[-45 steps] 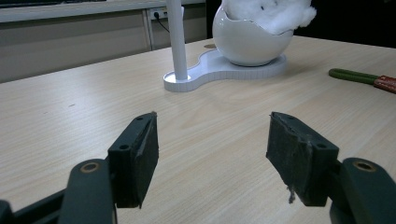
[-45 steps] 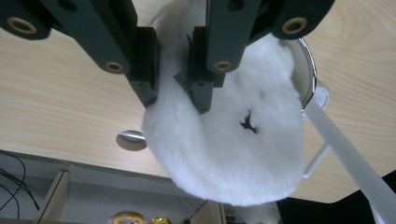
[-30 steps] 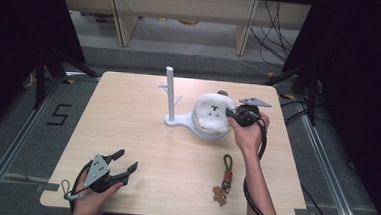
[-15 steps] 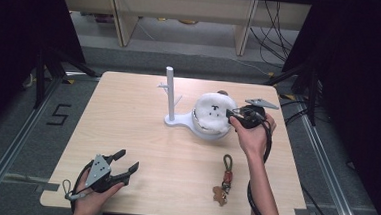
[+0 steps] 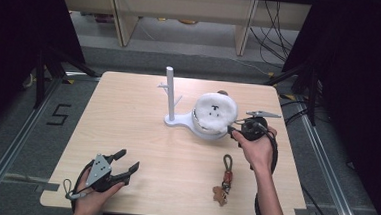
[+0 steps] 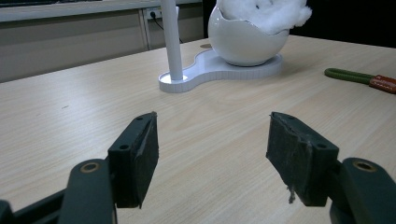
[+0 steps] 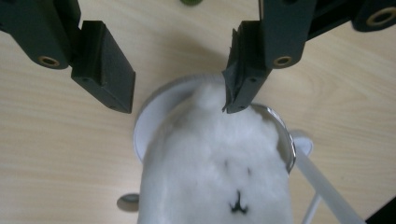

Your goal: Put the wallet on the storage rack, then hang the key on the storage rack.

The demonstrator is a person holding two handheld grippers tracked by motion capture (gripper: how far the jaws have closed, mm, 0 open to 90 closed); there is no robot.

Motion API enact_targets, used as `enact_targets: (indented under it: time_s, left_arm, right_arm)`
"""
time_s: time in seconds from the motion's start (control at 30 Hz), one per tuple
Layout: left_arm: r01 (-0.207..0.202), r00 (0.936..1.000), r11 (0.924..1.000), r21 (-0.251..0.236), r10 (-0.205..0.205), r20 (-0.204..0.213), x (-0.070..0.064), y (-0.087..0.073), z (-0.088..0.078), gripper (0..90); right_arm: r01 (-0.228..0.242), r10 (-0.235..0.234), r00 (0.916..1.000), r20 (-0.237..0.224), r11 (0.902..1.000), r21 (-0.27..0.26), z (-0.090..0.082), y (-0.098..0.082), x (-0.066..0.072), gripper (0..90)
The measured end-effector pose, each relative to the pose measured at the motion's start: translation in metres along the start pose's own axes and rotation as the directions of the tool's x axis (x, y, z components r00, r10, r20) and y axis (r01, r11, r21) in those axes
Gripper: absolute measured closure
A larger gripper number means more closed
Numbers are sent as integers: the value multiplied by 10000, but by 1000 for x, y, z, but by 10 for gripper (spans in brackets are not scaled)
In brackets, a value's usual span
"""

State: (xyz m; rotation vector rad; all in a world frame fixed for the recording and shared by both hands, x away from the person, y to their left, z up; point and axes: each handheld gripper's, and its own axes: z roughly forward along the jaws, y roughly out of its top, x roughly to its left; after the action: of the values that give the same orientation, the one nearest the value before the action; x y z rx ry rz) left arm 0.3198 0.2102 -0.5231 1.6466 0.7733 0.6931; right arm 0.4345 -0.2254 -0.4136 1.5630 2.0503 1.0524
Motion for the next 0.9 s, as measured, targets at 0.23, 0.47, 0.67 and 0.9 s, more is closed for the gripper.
enact_targets:
  time_s: [0.23,0.47,0.67,0.9]
  left_arm:
    - [10,10000,10000,-2,-10,-16,0,0,0,333]
    - [-19,10000,10000,11,19,-23,0,0,-1,333]
    - [-41,10000,10000,31,41,-1,0,0,0,333]
    - [-58,10000,9998,-163,58,27,0,0,2,333]
  right_arm:
    - [39,-63,9996,265,9957,925,-4,-13,1,456]
    - [86,6,9991,-413,9751,2215,-9,-31,-1,558]
    - [-326,432,9986,-299,9556,2927,-12,-42,-1,593]
    - [-320,323,9995,56,9284,3703,-10,-51,1,610]
